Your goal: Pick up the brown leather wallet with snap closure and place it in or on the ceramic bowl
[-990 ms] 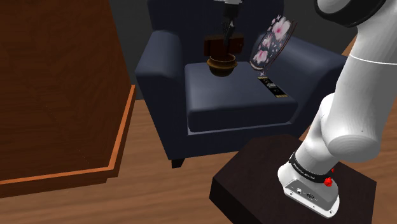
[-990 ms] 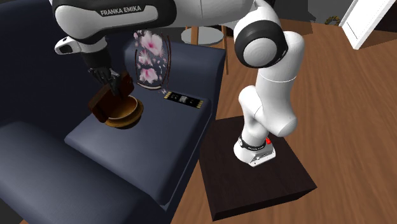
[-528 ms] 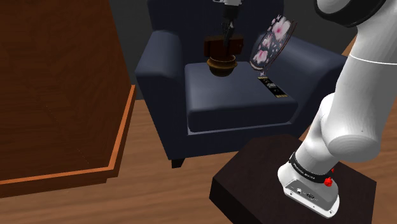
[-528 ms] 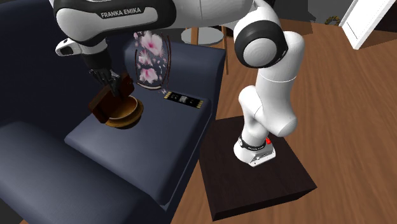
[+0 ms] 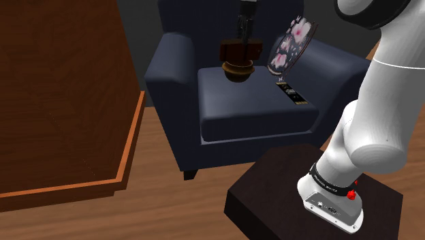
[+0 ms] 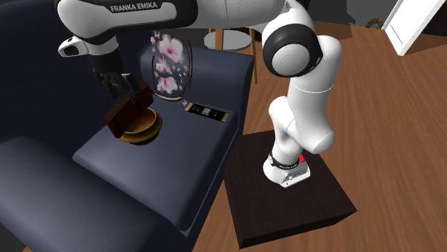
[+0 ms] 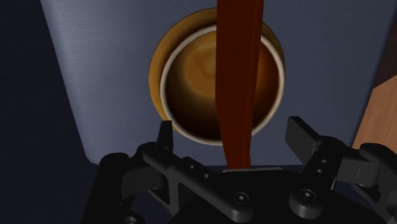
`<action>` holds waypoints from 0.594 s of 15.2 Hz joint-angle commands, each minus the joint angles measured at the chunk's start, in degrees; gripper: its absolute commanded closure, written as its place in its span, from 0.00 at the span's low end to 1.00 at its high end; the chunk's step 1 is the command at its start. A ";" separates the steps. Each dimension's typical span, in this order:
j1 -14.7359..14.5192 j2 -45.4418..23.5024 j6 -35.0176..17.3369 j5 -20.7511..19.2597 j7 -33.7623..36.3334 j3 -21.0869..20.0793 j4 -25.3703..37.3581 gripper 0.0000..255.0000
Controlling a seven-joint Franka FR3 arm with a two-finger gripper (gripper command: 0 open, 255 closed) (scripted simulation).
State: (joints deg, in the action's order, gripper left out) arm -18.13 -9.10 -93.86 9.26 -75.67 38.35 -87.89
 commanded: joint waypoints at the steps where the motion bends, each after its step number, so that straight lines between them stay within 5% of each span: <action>1: 0.67 -0.92 3.88 0.57 -0.21 0.22 4.55 0.00; 9: 1.08 -1.50 5.63 0.93 -0.36 0.32 6.74 0.00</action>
State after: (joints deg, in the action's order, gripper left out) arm -17.05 -10.58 -88.25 10.18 -76.04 38.67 -81.18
